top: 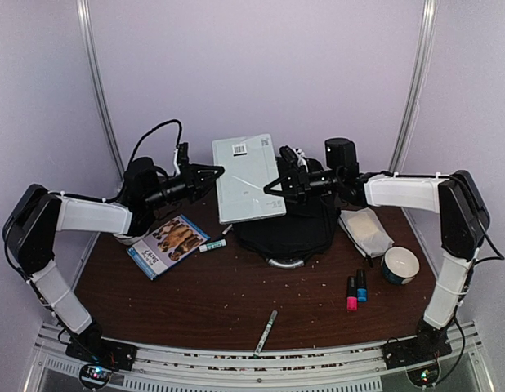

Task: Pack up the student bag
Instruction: Pass from the left arm to the right, then pick up the largest pocket of the bag from the student bag.

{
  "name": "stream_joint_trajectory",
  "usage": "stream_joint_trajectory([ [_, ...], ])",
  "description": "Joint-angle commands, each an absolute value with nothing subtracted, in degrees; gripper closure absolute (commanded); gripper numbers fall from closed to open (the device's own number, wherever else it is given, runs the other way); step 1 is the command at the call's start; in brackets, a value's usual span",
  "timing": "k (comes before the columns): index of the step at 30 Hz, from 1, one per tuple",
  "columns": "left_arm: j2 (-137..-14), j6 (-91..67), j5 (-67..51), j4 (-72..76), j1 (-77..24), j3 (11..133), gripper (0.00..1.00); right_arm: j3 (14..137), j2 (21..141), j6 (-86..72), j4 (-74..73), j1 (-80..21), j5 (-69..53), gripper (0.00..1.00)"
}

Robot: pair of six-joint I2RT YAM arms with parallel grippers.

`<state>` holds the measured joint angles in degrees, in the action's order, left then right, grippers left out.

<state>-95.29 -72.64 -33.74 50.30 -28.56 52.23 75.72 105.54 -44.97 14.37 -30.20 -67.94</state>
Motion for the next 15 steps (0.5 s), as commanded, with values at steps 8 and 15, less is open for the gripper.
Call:
stream_joint_trajectory([
  [8,-91.3,-52.9,-31.8,27.1,-28.8,60.7,0.49,75.5,99.7,-39.2,7.9,-26.0,-63.5,1.0],
  [15,-90.6,-30.2,-24.5,0.6,-30.7,71.5,0.44,77.4,92.2,-18.7,-14.0,-20.0,-54.4,1.0],
])
